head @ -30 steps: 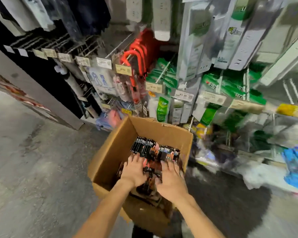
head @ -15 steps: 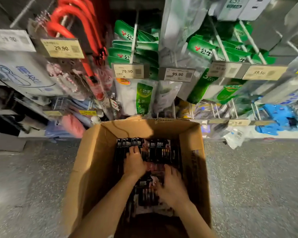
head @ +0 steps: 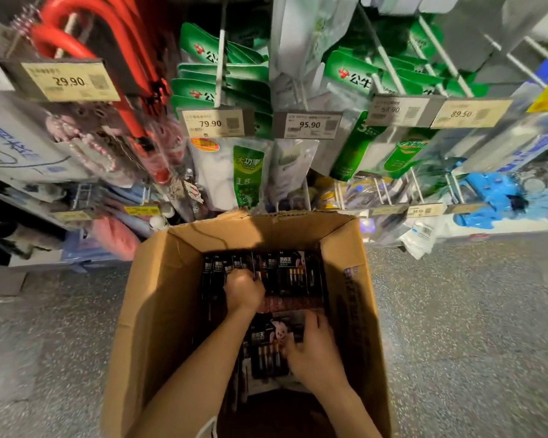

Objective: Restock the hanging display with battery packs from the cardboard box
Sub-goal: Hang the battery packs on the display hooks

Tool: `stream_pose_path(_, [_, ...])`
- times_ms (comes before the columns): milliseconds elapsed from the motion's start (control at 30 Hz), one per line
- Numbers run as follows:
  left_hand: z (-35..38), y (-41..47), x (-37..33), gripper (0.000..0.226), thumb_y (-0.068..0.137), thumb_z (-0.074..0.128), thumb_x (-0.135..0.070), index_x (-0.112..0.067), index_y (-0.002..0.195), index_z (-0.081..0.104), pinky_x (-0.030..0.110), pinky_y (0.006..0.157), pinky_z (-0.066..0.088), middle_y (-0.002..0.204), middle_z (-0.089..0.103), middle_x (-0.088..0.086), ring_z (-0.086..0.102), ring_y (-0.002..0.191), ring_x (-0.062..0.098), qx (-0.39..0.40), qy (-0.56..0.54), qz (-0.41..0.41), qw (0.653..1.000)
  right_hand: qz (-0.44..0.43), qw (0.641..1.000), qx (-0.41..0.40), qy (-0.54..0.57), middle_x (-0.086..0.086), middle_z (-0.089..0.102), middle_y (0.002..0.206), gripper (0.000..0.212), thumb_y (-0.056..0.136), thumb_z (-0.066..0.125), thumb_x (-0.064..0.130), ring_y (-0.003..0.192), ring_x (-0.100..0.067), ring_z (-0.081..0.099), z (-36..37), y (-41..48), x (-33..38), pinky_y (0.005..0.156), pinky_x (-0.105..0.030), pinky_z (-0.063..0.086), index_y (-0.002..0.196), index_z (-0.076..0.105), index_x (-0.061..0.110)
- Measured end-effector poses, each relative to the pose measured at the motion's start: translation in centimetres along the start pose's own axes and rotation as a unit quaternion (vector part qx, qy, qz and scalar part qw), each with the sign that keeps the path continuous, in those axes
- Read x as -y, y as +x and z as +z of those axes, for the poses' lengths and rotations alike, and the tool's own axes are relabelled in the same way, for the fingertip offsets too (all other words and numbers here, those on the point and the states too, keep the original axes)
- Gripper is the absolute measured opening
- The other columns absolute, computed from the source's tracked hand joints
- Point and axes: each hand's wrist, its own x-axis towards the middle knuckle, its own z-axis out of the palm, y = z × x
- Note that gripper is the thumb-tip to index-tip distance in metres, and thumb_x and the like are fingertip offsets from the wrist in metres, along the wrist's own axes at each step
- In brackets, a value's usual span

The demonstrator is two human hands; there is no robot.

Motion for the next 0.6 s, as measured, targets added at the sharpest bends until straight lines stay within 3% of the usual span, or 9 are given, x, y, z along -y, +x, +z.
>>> stream_pose_path(100, [-1.5,-0.4,-0.3,0.023,0.090,0.070,-0.011,-0.013,0.068,0.062,0.026,0.064,0.050,0.071,0.057,-0.002,0.057,0.069,0.016,-0.002,0.004,-0.027,1.000,-0.005,1.000,-0.005,0.011,0.000,0.042,0.139,0.053,0.092,0.058,0.037,0.131,-0.021,0.043,-0.7,-1.1,0.3,0.111,-0.038,0.041,0.140,0.039,0.024])
stream_pose_path(200, [-3.8,-1.9,-0.2,0.022,0.088,0.071,-0.015,-0.011,0.067,0.067,0.028,0.062,0.053,0.068,0.061,0.002,0.058,0.064,0.015,0.004,0.031,-0.010,0.999,-0.023,0.999,-0.028,0.031,0.000,0.045,0.135,0.051,0.093,0.058,0.038,0.128,-0.020,0.047,-2.0,-2.9,0.4,0.110,-0.037,0.042,0.138,0.043,0.022])
stream_pose_path(300, [-7.2,-4.8,-0.4,0.006,0.087,0.074,-0.017,-0.013,0.087,0.077,0.026,0.075,0.051,0.091,0.073,0.007,0.065,0.081,0.018,-0.009,0.024,0.030,0.999,-0.032,0.996,-0.027,0.078,0.003,0.042,0.137,0.049,0.096,0.060,0.032,0.129,-0.016,0.046,-3.9,-4.9,1.0,0.109,-0.029,0.041,0.140,0.042,0.022])
stream_pose_path(367, [-10.0,-7.8,-0.8,0.012,0.083,0.078,-0.018,-0.012,0.093,0.079,0.028,0.090,0.046,0.100,0.075,0.011,0.067,0.099,0.027,-0.035,0.003,0.063,0.997,-0.039,0.992,-0.022,0.120,0.006,0.040,0.139,0.048,0.098,0.060,0.032,0.128,-0.010,0.046,-5.4,-6.5,2.0,0.104,-0.021,0.042,0.141,0.041,0.024])
stream_pose_path(467, [-14.3,-14.1,-2.0,0.007,0.080,0.080,-0.016,-0.016,0.086,0.080,0.018,0.080,0.044,0.087,0.076,-0.001,0.069,0.082,0.014,-0.055,-0.055,0.097,0.992,-0.059,0.969,0.001,0.240,0.009,0.051,0.133,0.042,0.095,0.067,0.030,0.116,-0.001,0.055,-8.1,-8.8,3.5,0.100,-0.024,0.050,0.129,0.042,0.036])
stream_pose_path(533, [-15.9,-19.4,-2.9,0.004,0.079,0.079,-0.013,-0.016,0.078,0.079,0.013,0.071,0.048,0.076,0.074,-0.009,0.065,0.071,0.003,-0.042,-0.128,0.125,0.983,-0.072,0.937,0.035,0.340,0.009,0.063,0.122,0.039,0.094,0.070,0.020,0.105,-0.001,0.064,-10.3,-10.7,4.4,0.097,-0.027,0.054,0.126,0.049,0.031])
stream_pose_path(600, [-16.4,-24.3,-3.5,0.013,0.076,0.078,-0.004,-0.013,0.067,0.074,0.023,0.066,0.051,0.066,0.068,0.004,0.059,0.061,0.009,-0.043,-0.201,0.156,0.966,-0.109,0.914,0.051,0.389,0.008,0.072,0.108,0.037,0.093,0.071,0.013,0.100,-0.003,0.068,-12.9,-13.0,4.5,0.091,-0.023,0.054,0.123,0.055,0.028])
